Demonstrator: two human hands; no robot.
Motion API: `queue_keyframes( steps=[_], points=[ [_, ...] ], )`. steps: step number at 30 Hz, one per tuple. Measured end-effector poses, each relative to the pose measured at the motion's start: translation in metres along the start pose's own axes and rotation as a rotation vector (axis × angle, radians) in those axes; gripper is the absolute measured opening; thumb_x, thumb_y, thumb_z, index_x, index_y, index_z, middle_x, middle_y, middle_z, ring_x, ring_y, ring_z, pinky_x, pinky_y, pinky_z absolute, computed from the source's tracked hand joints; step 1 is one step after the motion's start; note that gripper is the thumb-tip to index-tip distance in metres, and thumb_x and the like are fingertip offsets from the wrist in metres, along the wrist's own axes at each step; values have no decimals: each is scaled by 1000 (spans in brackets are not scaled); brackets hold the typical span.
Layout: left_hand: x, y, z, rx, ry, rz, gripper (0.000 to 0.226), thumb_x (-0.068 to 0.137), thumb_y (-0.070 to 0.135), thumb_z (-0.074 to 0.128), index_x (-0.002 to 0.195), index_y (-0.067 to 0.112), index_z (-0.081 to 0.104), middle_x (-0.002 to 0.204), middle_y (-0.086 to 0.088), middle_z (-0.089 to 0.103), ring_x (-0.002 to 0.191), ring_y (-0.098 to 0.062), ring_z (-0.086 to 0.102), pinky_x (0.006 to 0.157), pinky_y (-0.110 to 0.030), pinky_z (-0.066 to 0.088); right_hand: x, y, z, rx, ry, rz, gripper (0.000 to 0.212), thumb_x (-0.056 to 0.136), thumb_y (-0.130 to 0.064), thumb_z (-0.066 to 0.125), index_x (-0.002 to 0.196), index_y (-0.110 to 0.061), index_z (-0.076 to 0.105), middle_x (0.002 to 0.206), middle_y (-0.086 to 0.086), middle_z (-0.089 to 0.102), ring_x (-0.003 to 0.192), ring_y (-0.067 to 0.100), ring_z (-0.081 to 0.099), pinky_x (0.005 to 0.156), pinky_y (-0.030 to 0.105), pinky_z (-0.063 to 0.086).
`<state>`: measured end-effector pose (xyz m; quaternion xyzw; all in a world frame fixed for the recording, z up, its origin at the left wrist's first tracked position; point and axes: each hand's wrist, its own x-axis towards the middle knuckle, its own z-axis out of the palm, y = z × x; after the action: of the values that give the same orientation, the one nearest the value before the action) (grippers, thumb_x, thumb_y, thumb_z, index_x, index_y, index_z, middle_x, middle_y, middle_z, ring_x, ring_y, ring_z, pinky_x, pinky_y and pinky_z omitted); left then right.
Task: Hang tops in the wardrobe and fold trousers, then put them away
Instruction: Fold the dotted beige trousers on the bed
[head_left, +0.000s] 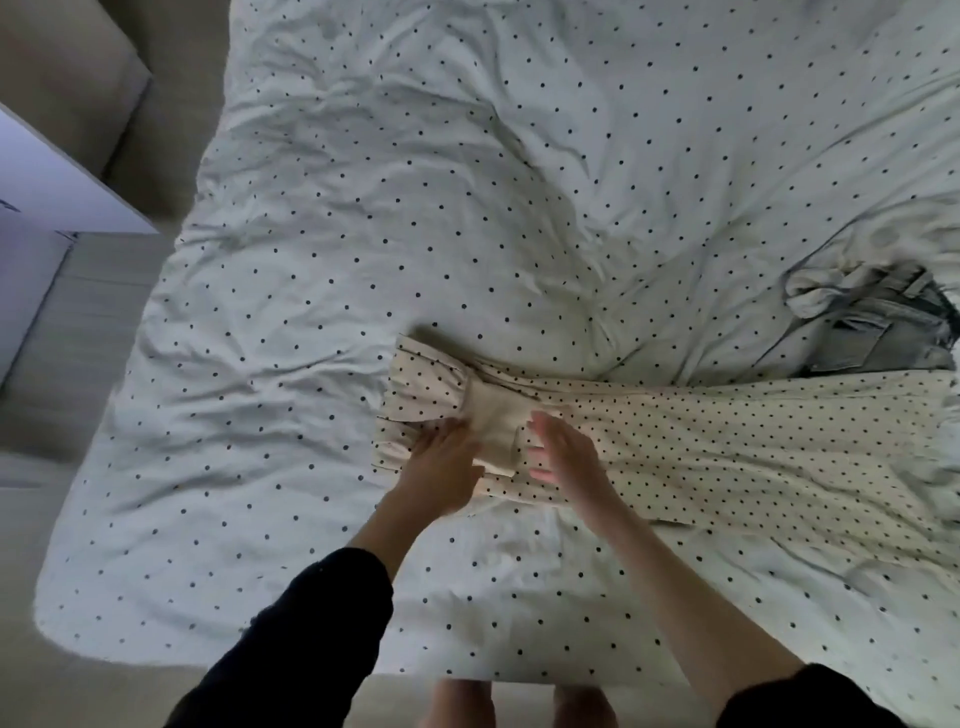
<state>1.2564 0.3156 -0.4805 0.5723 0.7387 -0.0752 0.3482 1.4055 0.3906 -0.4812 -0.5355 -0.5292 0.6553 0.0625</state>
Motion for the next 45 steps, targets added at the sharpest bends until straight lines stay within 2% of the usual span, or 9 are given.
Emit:
queue_keyframes(
  steps=[5,9,12,15,18,21,30,36,45],
  points=[
    [-14,-44,-16,-293,594,-168,39,90,-1,49,128,8,55,133,-13,51,116,-31,54,99,-45,43,1,23,39,-525,-116,-329,45,101,-25,39,146,-24,31,155,-3,25,139,12,28,109,21,21],
    [-5,-67,-26,-610,431,-454,53,94,30,56,136,3,41,132,-18,52,119,-32,51,99,-40,42,19,20,58,-654,-108,-343,63,98,-26,45,150,-33,10,159,-4,-5,146,23,7,115,37,15],
    [6,-76,-32,-927,332,-520,58,90,43,57,131,3,48,119,-10,60,105,-24,56,86,-35,48,31,14,70,-612,-134,-283,63,100,-29,41,152,-29,7,159,-1,-8,141,26,25,114,45,27],
    [13,-75,-39,-1056,238,-443,52,85,32,67,127,5,52,110,-5,61,93,-15,58,67,-21,45,39,4,71,-256,-147,-220,51,101,-19,35,150,-23,19,151,5,27,88,9,62,72,27,54],
    [15,-61,-41,-968,275,-409,34,83,16,69,114,6,59,108,-11,65,96,-23,63,78,-36,54,40,-3,59,69,-144,-49,31,103,-27,31,132,-20,42,107,7,56,89,19,63,69,30,52],
    [10,-32,-47,-805,343,-380,23,83,17,65,105,13,59,103,-10,66,95,-28,62,87,-45,52,41,-4,39,346,-185,161,30,101,-38,35,120,-22,52,113,9,63,107,24,60,94,48,46],
    [36,121,-22,-220,461,-240,41,88,26,56,129,21,51,108,-5,66,94,-29,62,70,-32,44,9,35,-87,541,-140,208,54,100,-50,21,137,-17,43,145,6,42,124,22,45,104,48,37],
    [96,203,63,-341,-40,-94,56,94,32,52,145,17,33,143,-7,44,129,-23,44,105,-43,40,5,86,-177,309,-47,185,57,100,-50,20,139,-15,41,145,8,42,127,21,43,100,38,35],
    [64,124,88,-450,324,-389,56,90,20,60,139,5,38,138,-19,43,128,-33,40,108,-44,34,10,113,-160,-268,-173,21,47,102,-33,32,148,-22,27,156,-4,21,142,11,20,110,25,18]
  ],
)
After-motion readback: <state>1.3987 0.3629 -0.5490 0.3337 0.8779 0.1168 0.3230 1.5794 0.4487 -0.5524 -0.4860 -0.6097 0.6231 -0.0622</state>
